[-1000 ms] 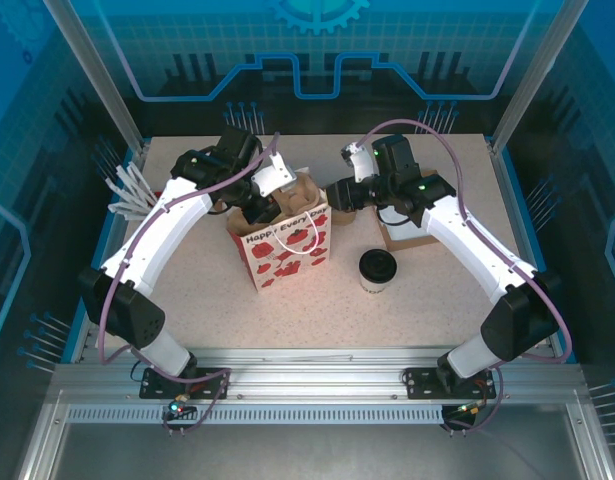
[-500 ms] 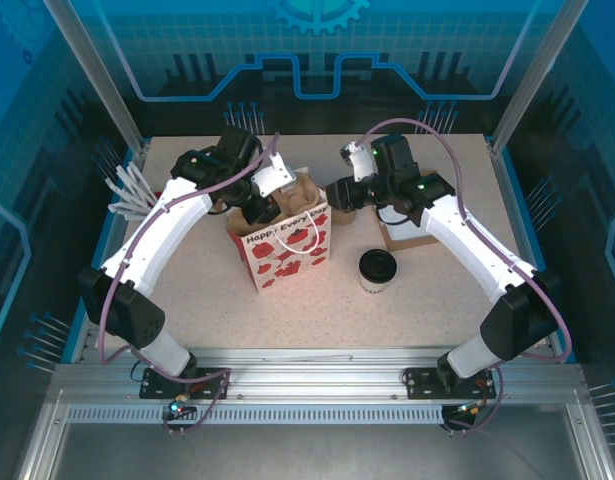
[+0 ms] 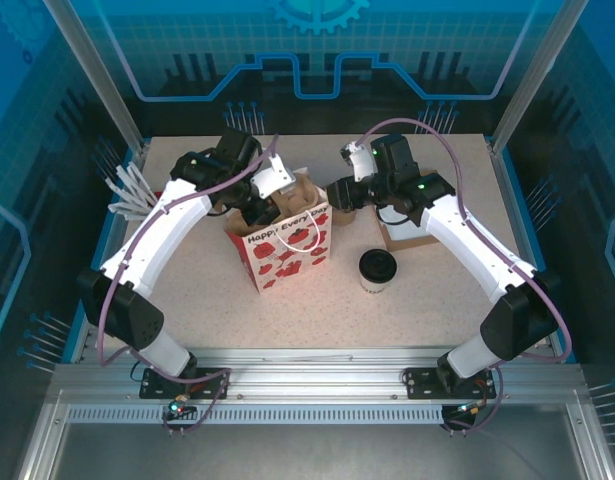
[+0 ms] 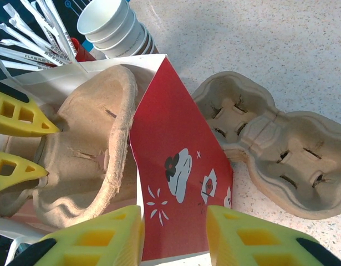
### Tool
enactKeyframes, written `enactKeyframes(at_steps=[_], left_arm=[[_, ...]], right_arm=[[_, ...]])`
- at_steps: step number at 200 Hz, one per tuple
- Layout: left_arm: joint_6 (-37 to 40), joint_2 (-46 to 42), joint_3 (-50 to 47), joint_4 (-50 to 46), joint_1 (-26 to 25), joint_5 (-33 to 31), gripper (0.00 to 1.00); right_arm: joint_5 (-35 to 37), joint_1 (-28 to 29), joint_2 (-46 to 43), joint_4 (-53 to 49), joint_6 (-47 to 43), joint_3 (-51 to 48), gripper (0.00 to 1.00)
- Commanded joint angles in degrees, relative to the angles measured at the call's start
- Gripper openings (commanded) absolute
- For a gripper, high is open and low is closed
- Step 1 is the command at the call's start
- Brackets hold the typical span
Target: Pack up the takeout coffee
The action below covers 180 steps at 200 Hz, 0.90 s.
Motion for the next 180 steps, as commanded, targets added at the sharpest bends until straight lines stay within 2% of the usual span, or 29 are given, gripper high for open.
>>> enactKeyframes(at_steps=[1,72,89,131,180], left_arm=[[0.02,-2.21,-1.57,-2.8,0.53,0.49,0.18],[-0.08,-2.1,-2.53,-2.47,0.8,0.51,0.17],[-0.55,-0.83,-2.21,-2.79,0.8,0.15,0.18],[-1.82,1.47,-2.15,-2.88,-0.64,-0.85,0.2],[-2.53,3.4,-1.93,-2.4,-1.27,-1.51,0.22]], right_arm=[[2.79,0.1,0.56,-2.12,-0.95,0.78,0.37],[1.75,0.17,0.14,-1.59,-0.81,1.03,0.37],[-0.15,0.18,-0.61,0.13,-0.1,0.75,0.4],[-6.16,-0.05,-3.31,5.94,3.43,0.5,0.55],[-5.62,-0.36,-6.6,7.24,3.65,-1.47,0.57]])
